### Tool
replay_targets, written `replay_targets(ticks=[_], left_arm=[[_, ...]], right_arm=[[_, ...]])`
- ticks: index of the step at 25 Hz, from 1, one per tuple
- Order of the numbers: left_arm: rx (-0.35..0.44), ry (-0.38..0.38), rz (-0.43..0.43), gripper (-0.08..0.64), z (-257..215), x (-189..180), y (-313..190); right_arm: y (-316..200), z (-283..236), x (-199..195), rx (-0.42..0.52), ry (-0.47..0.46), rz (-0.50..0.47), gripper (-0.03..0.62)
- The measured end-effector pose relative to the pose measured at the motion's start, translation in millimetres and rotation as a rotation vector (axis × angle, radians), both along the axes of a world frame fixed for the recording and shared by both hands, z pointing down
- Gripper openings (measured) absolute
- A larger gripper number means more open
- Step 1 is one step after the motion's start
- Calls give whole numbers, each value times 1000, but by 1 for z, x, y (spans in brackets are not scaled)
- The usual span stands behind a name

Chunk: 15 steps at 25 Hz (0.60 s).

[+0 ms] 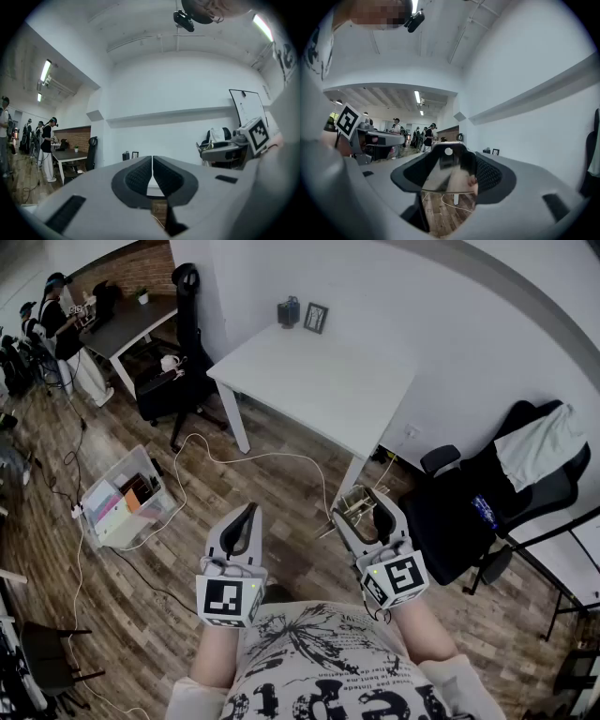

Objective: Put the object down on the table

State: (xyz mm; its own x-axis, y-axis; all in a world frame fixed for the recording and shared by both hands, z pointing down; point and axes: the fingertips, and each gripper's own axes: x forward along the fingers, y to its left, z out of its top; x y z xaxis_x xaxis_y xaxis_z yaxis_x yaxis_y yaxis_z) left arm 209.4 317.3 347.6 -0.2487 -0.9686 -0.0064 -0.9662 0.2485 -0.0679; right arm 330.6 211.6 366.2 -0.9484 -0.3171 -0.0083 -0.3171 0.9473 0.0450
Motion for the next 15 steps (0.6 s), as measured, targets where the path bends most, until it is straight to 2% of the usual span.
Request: replay_targets(ticks=[9, 15], left_arm=[[-13, 2, -8, 12, -1, 0, -1], [-29, 8, -13, 12, 7, 0, -8]], right_arm=[[-1, 6, -2, -23, -6, -4, 279], [-11, 20, -3, -45, 48, 17, 279]])
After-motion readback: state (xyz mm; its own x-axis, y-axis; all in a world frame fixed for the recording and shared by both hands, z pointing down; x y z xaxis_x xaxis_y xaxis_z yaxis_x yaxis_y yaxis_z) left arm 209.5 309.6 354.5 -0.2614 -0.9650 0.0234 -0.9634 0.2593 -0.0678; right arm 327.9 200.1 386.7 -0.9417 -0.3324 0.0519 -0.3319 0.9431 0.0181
